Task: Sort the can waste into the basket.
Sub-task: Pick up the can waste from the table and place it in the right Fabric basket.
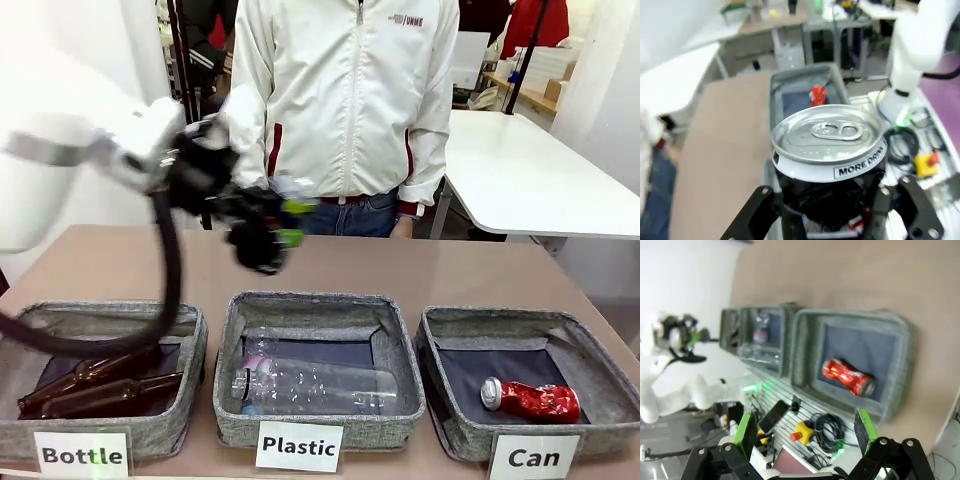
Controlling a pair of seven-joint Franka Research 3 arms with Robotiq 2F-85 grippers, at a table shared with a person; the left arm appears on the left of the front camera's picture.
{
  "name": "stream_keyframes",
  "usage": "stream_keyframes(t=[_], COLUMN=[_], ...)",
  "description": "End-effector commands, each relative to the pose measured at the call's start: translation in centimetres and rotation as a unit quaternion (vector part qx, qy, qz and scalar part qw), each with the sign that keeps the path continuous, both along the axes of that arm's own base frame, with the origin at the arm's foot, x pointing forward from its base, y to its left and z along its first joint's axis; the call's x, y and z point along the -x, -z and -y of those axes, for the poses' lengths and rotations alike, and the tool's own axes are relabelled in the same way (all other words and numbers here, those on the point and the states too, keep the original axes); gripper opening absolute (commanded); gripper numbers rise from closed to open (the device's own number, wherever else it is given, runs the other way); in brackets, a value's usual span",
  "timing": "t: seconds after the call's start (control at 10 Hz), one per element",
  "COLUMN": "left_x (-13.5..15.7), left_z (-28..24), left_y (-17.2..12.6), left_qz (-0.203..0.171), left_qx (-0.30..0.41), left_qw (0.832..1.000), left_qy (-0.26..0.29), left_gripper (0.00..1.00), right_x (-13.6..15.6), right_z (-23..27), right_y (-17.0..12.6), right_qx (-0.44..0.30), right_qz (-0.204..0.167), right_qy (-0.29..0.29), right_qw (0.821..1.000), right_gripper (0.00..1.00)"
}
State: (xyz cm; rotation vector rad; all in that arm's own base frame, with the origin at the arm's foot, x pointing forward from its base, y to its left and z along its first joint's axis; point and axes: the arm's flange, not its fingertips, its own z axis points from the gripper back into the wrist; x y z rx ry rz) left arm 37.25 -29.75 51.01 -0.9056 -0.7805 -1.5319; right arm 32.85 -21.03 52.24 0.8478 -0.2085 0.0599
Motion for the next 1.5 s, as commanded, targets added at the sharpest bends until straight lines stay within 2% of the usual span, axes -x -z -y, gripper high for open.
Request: stream_keyframes(t=[0.0,0.1,0.2,0.3,0.4,0.5,0.9,1.0,1.1,1.2,1.3,1.4], left_x=[-3.3,-2.5,-2.0,-1.5,-0.9,-0.3,-0.1,0.0,0.1,0.3,0.5,0.6], left_z=[8.5,14.3,18.8,22.5,25.3,27.2,28.7,28.6,28.3,28.1,27.8,27.5], left_y=[-0.6,-0.4,0.8,2.9,4.8,5.7,7.3,7.5,7.4,7.2,7.1,7.0], left_qz=[0.038,0.070,0.086,0.091,0.100,0.112,0.087,0.088,0.088,0.086,0.089,0.088], left_qx=[0.004,0.006,-0.001,-0.013,-0.026,-0.045,-0.072,-0.069,-0.070,-0.069,-0.064,-0.062], left_qw=[0.999,0.997,0.996,0.996,0.994,0.992,0.992,0.992,0.991,0.991,0.991,0.991], left_qy=[0.016,0.013,0.016,0.020,0.021,0.022,0.053,0.066,0.072,0.074,0.077,0.079], left_gripper=[0.00,0.00,0.00,0.00,0.00,0.00,0.00,0.60,0.60,1.00,0.63,1.00], right_x=[3.5,5.9,7.4,8.5,7.0,7.0,7.0,7.0,7.0,7.0,7.0,7.0], right_z=[2.5,4.2,5.2,6.2,6.3,6.3,6.3,6.3,6.3,6.3,6.3,6.3], right_y=[0.7,1.4,2.0,2.5,1.2,1.2,1.2,1.2,1.2,1.2,1.2,1.2], right_qx=[0.021,0.023,0.009,-0.019,0.015,0.015,0.015,0.015,0.015,0.015,0.015,0.015], right_qz=[-0.016,-0.014,0.001,0.038,0.000,0.000,0.000,0.000,0.000,0.000,0.000,0.000], right_qy=[0.080,0.114,0.134,0.152,0.105,0.105,0.105,0.105,0.105,0.105,0.105,0.105], right_qw=[0.996,0.993,0.991,0.988,0.994,0.994,0.994,0.994,0.994,0.994,0.994,0.994], right_gripper=[1.00,1.00,1.00,1.00,1.00,1.00,1.00,1.00,1.00,1.00,1.00,1.00])
